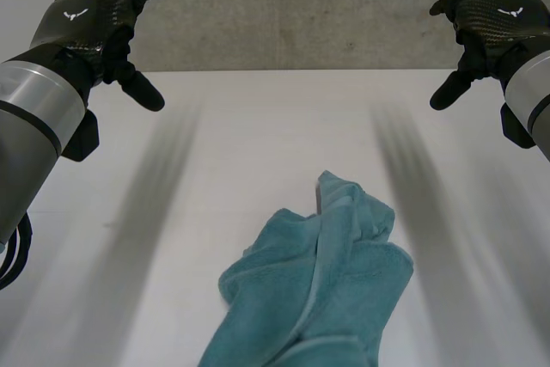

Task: Fold the laundry

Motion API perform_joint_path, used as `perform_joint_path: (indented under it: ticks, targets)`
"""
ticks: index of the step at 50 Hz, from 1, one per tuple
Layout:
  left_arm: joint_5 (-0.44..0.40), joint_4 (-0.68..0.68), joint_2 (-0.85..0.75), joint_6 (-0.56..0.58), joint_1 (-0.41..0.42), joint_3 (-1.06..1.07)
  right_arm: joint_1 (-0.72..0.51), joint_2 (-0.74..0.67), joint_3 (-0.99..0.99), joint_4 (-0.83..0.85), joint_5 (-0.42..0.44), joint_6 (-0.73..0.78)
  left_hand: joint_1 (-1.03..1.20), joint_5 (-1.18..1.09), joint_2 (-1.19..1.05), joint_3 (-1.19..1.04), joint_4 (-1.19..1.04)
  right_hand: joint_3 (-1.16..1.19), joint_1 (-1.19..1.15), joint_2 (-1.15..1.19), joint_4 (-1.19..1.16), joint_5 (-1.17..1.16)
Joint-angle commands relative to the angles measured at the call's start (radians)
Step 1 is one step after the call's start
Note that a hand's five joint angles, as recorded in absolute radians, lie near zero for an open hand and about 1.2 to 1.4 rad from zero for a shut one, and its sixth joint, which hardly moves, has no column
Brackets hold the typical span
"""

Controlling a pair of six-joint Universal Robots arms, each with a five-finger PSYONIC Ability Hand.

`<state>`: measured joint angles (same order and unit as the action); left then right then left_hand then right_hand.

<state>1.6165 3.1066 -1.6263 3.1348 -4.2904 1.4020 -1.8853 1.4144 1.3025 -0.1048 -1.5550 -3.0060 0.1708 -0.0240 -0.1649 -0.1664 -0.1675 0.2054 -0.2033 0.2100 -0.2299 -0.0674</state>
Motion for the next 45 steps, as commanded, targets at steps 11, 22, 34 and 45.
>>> perform_joint_path:
  ticks: [11, 22, 34, 45]
  targets:
    - [-0.003, -0.081, -0.035, -0.122, 0.098, 0.014, -0.001, -0.103, -0.005, -0.064, 0.196, 0.309, 0.031, -0.003, -0.037, -0.035, -0.034, -0.031, 0.029, -0.035, 0.055, 0.067]
    - [-0.001, -0.12, -0.052, -0.275, 0.127, 0.164, -0.015, -0.218, 0.012, -0.158, 0.424, 0.424, 0.031, -0.003, -0.037, -0.035, -0.034, -0.031, 0.029, -0.035, 0.055, 0.067]
    - [0.006, -0.123, -0.04, -0.277, 0.113, 0.321, -0.089, -0.405, -0.072, -0.304, 0.662, 0.51, 0.025, 0.003, -0.031, -0.029, -0.028, 0.252, -0.254, 0.247, -0.227, -0.215]
    - [0.006, -0.121, 0.034, -0.274, 0.11, 0.362, -0.127, -0.551, -0.256, -0.472, 0.544, 0.702, 0.025, 0.003, -0.031, -0.029, -0.028, 1.154, -1.156, 1.149, -1.129, -1.117]
